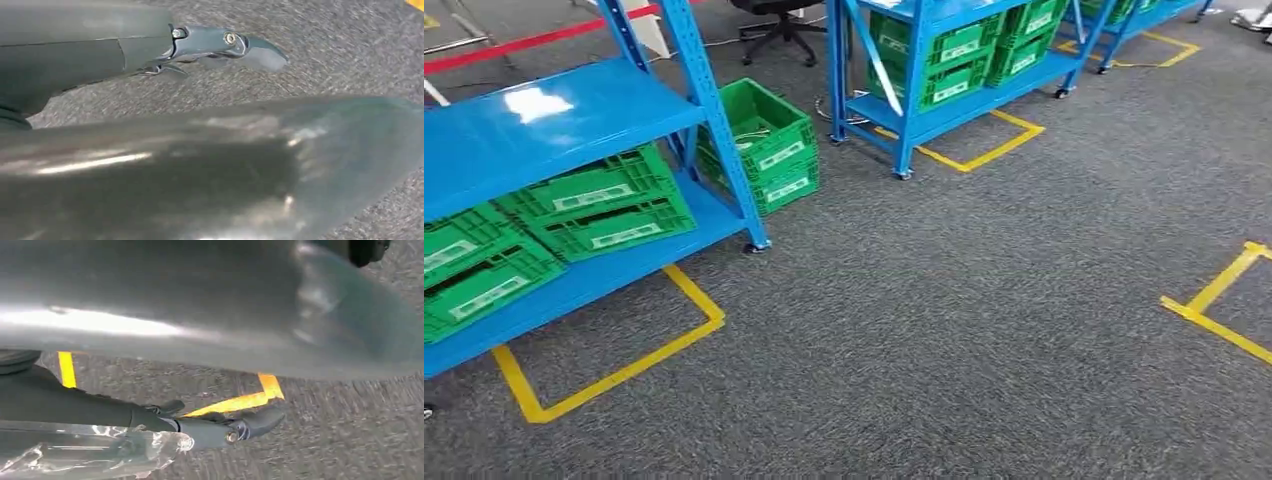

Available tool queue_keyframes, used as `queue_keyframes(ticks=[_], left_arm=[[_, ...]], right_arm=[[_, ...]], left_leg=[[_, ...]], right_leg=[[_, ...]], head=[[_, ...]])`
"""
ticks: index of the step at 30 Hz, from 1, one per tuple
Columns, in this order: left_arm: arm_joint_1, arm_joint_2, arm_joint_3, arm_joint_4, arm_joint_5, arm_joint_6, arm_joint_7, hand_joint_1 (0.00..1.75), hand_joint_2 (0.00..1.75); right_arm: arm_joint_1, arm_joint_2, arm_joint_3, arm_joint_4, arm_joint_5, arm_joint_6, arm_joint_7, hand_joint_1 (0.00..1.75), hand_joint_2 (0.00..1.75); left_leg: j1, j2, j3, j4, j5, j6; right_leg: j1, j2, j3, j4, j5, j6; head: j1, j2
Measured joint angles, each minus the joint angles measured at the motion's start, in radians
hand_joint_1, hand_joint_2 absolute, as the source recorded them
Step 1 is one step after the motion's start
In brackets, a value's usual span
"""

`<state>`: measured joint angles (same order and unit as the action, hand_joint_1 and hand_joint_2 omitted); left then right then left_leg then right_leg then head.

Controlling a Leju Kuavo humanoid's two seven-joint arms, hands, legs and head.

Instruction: Take the parts from the cabinet and place them on the table.

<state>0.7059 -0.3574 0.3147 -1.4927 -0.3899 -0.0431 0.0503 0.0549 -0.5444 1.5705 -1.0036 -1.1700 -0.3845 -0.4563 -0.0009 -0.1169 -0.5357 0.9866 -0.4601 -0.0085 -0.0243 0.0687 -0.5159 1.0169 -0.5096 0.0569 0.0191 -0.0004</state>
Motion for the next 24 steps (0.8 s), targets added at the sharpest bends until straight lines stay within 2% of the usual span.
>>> queue_keyframes(ticks=[1,2,3,4,5,6,7,8,9,10,11,12,13,15,17,18,19,20,21,22,23,24], left_arm=[[0.005,0.0,0.0,-0.003,0.001,0.0,0.003,0.0,0.0],[0.011,0.0,0.001,-0.005,0.001,0.0,0.004,0.0,0.0],[0.016,0.0,0.001,-0.008,0.001,0.0,0.004,0.0,0.0],[0.016,0.0,0.0,-0.011,0.001,0.0,0.004,0.0,0.0],[0.015,0.0,0.0,-0.014,0.001,0.0,0.004,0.0,0.0],[0.013,0.0,0.0,-0.016,0.001,0.0,0.004,0.0,0.0],[0.013,0.0,-0.001,-0.016,0.001,0.0,0.004,0.0,0.0],[0.014,0.0,-0.001,-0.016,0.001,0.0,0.004,0.0,0.0],[0.015,0.0,-0.001,-0.016,0.001,0.0,0.004,0.0,0.0],[0.016,0.0,-0.001,-0.017,0.001,0.0,0.004,0.0,0.0],[0.016,0.0,-0.001,-0.017,0.001,0.0,0.004,0.0,0.0],[0.016,0.0,-0.001,-0.018,0.001,0.0,0.004,0.0,0.0],[0.016,0.0,-0.001,-0.021,0.001,0.0,0.004,0.0,0.0],[0.013,0.0,-0.002,-0.025,0.001,0.0,0.004,0.0,0.0],[0.019,0.0,-0.002,-0.025,0.001,0.0,0.004,0.0,0.0],[0.021,-0.002,-0.001,-0.025,0.001,0.0,0.004,0.0,0.0],[0.021,-0.002,0.0,-0.026,0.002,0.0,0.004,0.0,0.0],[0.02,-0.002,0.0,-0.026,0.003,0.0,0.004,0.0,0.0],[0.02,-0.002,0.0,-0.026,0.005,0.0,0.004,0.0,0.0],[0.02,-0.002,0.0,-0.027,0.007,0.0,0.004,0.0,0.0],[0.021,-0.002,0.0,-0.027,0.008,0.0,0.004,0.0,0.0],[0.021,-0.002,0.0,-0.026,0.009,0.0,0.004,0.0,0.0]], right_arm=[[-0.003,0.002,0.0,0.01,-0.002,0.006,-0.003,0.0,0.0],[-0.003,0.003,0.0,0.016,-0.002,0.008,-0.005,0.0,0.0],[-0.005,0.004,0.0,0.02,-0.002,0.008,-0.006,0.0,0.0],[-0.003,0.005,0.0,0.025,-0.002,0.008,-0.008,0.0,0.0],[-0.001,0.007,0.0,0.029,-0.002,0.009,-0.008,0.0,0.0],[0.0,0.008,0.0,0.034,-0.003,0.009,-0.008,0.0,0.0],[0.001,0.008,0.0,0.037,-0.003,0.01,-0.008,0.0,0.0],[0.0,0.008,0.0,0.04,-0.003,0.01,-0.008,0.0,0.0],[-0.001,0.009,0.0,0.043,-0.003,0.011,-0.008,0.0,0.0],[-0.002,0.01,0.0,0.045,-0.003,0.011,-0.008,0.0,0.0],[-0.003,0.012,0.0,0.046,-0.003,0.011,-0.008,0.0,0.0],[-0.003,0.013,0.0,0.047,-0.003,0.011,-0.009,0.0,0.0],[-0.004,0.013,0.0,0.049,-0.002,0.01,-0.011,0.0,0.0],[-0.003,0.014,0.0,0.051,-0.001,0.007,-0.014,0.0,0.0],[-0.007,0.014,0.0,0.053,0.0,0.005,-0.016,0.0,0.0],[-0.009,0.014,0.0,0.053,0.0,0.005,-0.016,0.0,0.0],[-0.009,0.015,0.0,0.053,0.001,0.003,-0.017,0.0,0.0],[-0.009,0.015,0.0,0.053,0.002,-0.001,-0.021,0.0,0.0],[-0.006,0.015,0.0,0.053,0.002,-0.007,-0.023,0.0,0.0],[-0.003,0.015,0.0,0.054,0.002,-0.01,-0.026,0.0,0.0],[-0.003,0.015,0.0,0.054,0.003,-0.012,-0.027,0.0,0.0],[-0.002,0.015,0.001,0.054,0.004,-0.013,-0.027,0.0,0.0]], left_leg=[[0.002,-0.012,-0.002,-0.004,0.005,-0.007],[0.004,-0.024,-0.005,-0.001,0.007,-0.013],[0.001,0.019,-0.012,0.012,-0.008,-0.017],[-0.003,0.061,-0.033,0.054,-0.043,-0.021],[-0.002,0.085,-0.069,0.13,-0.089,-0.024],[-0.002,0.097,-0.109,0.217,-0.129,-0.026],[-0.002,0.103,-0.142,0.288,-0.152,-0.026],[-0.002,0.104,-0.155,0.314,-0.15,-0.025],[-0.002,0.104,-0.144,0.295,-0.126,-0.023],[-0.002,0.106,-0.115,0.241,-0.088,-0.019],[-0.004,0.117,-0.066,0.15,-0.043,-0.013],[-0.008,0.153,-0.017,0.064,-0.016,-0.006],[-0.014,0.208,0.013,0.005,-0.016,-0.001],[-0.014,0.181,0.007,0.004,-0.011,0.005],[-0.012,0.157,0.003,-0.001,-0.005,0.015],[-0.004,0.148,0.005,-0.005,0.001,0.021],[-0.003,0.141,0.004,-0.005,0.003,0.025],[-0.002,0.129,0.002,-0.005,0.005,0.028],[-0.002,0.117,-0.001,-0.005,0.005,0.029],[-0.003,0.106,-0.003,-0.004,0.006,0.03],[-0.003,0.093,-0.003,-0.004,0.006,0.03],[-0.002,0.079,-0.002,-0.004,0.007,0.03]], right_leg=[[0.003,-0.011,0.006,0.002,0.001,-0.008],[-0.001,-0.025,0.007,-0.003,0.007,-0.019],[-0.002,-0.039,0.008,-0.006,0.011,-0.026],[-0.001,-0.048,0.007,-0.007,0.013,-0.031],[0.002,-0.062,0.005,-0.007,0.013,-0.034],[0.004,-0.078,0.003,-0.007,0.013,-0.035],[0.005,-0.093,0.003,-0.007,0.012,-0.036],[0.007,-0.107,0.001,-0.007,0.012,-0.037],[0.008,-0.119,0.0,-0.007,0.01,-0.038],[0.01,-0.131,-0.003,-0.007,0.009,-0.038],[0.011,-0.143,0.001,-0.007,0.006,-0.038],[0.012,-0.153,0.006,-0.008,0.003,-0.036],[0.022,-0.162,0.016,-0.003,-0.004,-0.03],[0.024,-0.181,0.016,-0.005,-0.006,-0.022],[0.024,-0.204,0.033,-0.01,-0.006,-0.014],[0.019,-0.178,0.024,-0.003,-0.017,-0.005],[0.02,-0.125,0.012,0.032,-0.043,-0.001],[0.017,-0.093,-0.019,0.105,-0.084,0.002],[0.016,-0.079,-0.059,0.19,-0.123,0.004],[0.016,-0.073,-0.096,0.266,-0.149,0.005],[0.016,-0.072,-0.122,0.31,-0.154,0.006],[0.014,-0.072,-0.121,0.298,-0.131,0.006]], head=[[-0.002,0.0],[-0.001,0.0],[-0.002,0.0],[-0.011,0.0],[-0.013,0.0],[-0.013,0.0],[-0.013,0.0],[-0.013,0.0],[-0.013,0.0],[-0.013,0.0],[-0.013,0.0],[-0.013,0.0],[-0.014,0.0],[-0.011,0.0],[-0.012,0.0],[-0.011,0.0],[-0.007,0.0],[-0.006,0.0],[-0.007,0.0],[-0.006,0.0],[-0.007,0.0],[-0.006,0.0]])
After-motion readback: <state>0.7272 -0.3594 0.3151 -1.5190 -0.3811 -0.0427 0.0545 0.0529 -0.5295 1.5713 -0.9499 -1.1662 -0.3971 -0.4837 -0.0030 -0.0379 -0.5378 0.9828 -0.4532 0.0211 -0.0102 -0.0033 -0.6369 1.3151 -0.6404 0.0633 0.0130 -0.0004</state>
